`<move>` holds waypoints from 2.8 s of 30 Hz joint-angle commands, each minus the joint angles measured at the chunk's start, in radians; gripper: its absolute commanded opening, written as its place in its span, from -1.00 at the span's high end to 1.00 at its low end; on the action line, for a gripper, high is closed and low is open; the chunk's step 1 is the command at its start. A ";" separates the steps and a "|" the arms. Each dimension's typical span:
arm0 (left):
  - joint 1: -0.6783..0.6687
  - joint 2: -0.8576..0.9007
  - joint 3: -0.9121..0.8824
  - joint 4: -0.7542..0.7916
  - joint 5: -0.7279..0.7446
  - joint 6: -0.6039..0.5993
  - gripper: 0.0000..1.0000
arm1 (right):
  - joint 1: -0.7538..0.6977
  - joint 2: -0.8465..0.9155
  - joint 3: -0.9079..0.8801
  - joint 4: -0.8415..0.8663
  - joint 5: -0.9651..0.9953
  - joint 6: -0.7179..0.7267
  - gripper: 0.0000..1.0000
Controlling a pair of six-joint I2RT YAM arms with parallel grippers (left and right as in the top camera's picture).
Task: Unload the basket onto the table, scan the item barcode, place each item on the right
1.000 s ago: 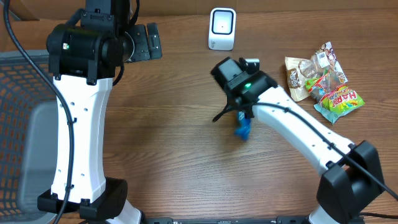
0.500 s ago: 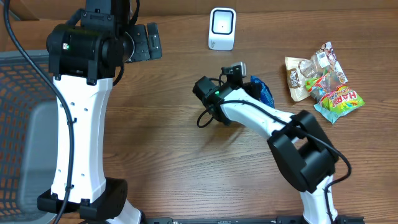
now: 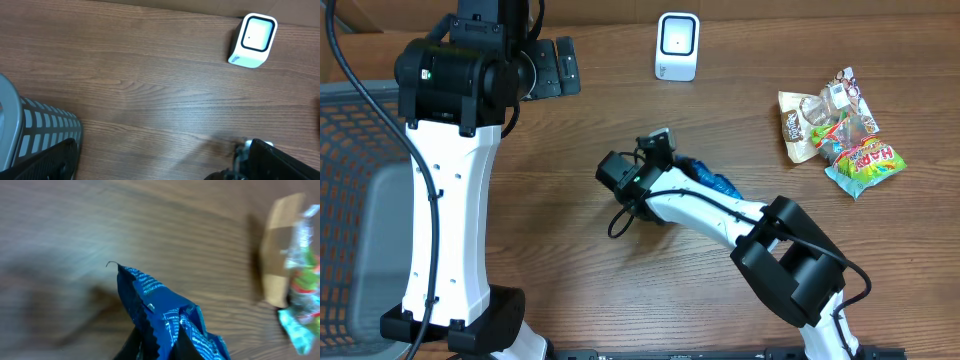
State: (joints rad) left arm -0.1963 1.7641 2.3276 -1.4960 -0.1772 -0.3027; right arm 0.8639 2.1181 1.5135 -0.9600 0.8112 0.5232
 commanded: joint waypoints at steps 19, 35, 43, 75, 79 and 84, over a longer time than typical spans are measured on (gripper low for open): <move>0.000 0.001 -0.002 0.004 -0.013 0.019 -1.00 | 0.014 -0.008 0.011 -0.134 -0.649 -0.517 -0.43; 0.000 0.001 -0.002 0.004 -0.013 0.019 -0.99 | -0.016 -0.054 0.237 -0.308 -1.060 -0.624 -0.32; 0.000 0.001 -0.002 0.004 -0.013 0.019 -1.00 | -0.306 -0.115 0.306 -0.340 -1.045 -0.275 -0.25; 0.000 0.001 -0.002 0.004 -0.013 0.019 -1.00 | -0.461 -0.147 -0.155 -0.113 -1.065 -0.372 0.81; 0.000 0.001 -0.002 0.004 -0.013 0.019 -1.00 | -0.458 -0.188 -0.119 -0.178 -1.202 -0.533 0.24; 0.000 0.001 -0.002 0.004 -0.013 0.019 -1.00 | -0.422 -0.199 -0.118 -0.205 -1.217 -0.539 0.17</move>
State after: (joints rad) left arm -0.1963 1.7641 2.3280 -1.4960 -0.1772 -0.3027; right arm 0.4145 1.9549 1.3701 -1.1606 -0.3473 0.0433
